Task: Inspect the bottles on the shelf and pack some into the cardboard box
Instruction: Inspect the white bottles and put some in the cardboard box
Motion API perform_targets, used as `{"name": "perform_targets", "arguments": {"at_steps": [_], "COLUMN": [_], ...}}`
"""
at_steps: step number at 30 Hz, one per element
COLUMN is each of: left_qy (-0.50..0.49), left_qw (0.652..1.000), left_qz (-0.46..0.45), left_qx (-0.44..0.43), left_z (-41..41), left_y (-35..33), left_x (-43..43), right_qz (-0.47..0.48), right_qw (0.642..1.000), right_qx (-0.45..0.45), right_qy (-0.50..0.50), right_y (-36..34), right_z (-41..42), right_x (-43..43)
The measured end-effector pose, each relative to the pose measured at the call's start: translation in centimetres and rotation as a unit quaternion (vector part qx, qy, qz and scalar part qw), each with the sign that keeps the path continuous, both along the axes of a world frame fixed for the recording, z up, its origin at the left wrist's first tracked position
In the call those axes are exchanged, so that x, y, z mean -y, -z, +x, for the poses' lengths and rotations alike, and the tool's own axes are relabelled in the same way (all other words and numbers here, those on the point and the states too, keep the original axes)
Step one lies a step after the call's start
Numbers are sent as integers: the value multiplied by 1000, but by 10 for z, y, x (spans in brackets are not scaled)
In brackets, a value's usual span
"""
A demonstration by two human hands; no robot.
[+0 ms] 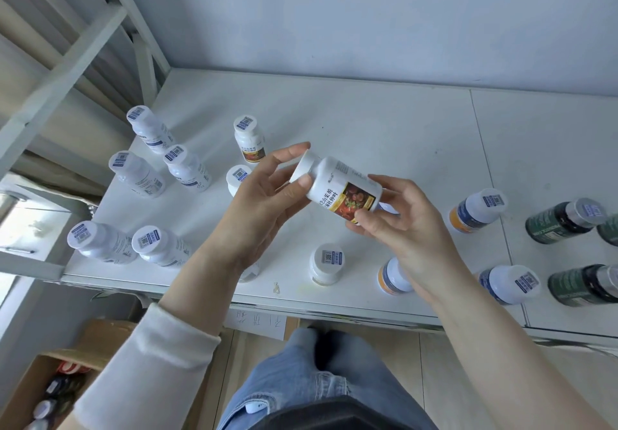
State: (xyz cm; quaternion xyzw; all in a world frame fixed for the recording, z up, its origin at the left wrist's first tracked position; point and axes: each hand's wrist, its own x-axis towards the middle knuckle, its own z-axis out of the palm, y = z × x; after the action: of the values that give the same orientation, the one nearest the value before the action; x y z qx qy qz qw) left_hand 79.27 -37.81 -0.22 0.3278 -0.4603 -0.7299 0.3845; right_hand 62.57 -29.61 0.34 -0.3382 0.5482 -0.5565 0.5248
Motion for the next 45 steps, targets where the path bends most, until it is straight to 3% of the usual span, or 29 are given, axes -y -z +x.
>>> {"name": "perform_targets", "arguments": {"at_steps": [3, 5, 9, 13, 15, 17, 20, 23, 26, 30, 34, 40, 43, 45], "left_qy": [-28, -28, -33, -25, -22, -4, 0, -19, -5, 60, 146, 160, 118, 81], "left_qw": [998, 993, 967, 953, 954, 962, 985, 976, 968, 964, 932, 917, 939, 950], "left_qz": [45, 104, 253, 297, 296, 272, 104, -52, -112, -193, -299, -327, -275, -230], "left_qx": [39, 43, -30, -48, -47, -18, 135, 212, 224, 174, 148, 162, 169, 194], "left_z": [-7, -14, -29, -34, -31, -25, -19, -17, -16, -17, -14, -18, -20, -22], "left_y": [2, 7, 10, 9, 5, -2, -15, -29, -41, -52, -48, -49, -43, -35], "left_x": [6, 11, 12, 10, 13, 19, 27, 28, 28, 21, 11, 7, 15, 25], "right_qz": [20, 7, -95, -153, -133, -73, 56, 123, 138, 106, 92, 94, 94, 93], "right_qw": [999, 992, 914, 871, 881, 920, 989, 977, 944, 936, 942, 955, 972, 991], "right_qx": [-24, -121, -382, -451, -437, -366, -91, 175, 293, 316, 306, 269, 197, 55], "right_qy": [28, 40, 96, 121, 123, 119, 102, 21, -68, -112, -103, -79, -88, -84], "right_y": [-3, -4, -7, -6, -5, -3, -3, -3, -4, 3, 6, 7, 4, 3], "right_z": [4, 6, 11, 15, 14, 10, 6, -1, -6, -9, -12, -18, -21, -26], "right_x": [4, 7, 15, 19, 16, 12, 10, 11, 10, 9, 11, 12, 11, 12]}}
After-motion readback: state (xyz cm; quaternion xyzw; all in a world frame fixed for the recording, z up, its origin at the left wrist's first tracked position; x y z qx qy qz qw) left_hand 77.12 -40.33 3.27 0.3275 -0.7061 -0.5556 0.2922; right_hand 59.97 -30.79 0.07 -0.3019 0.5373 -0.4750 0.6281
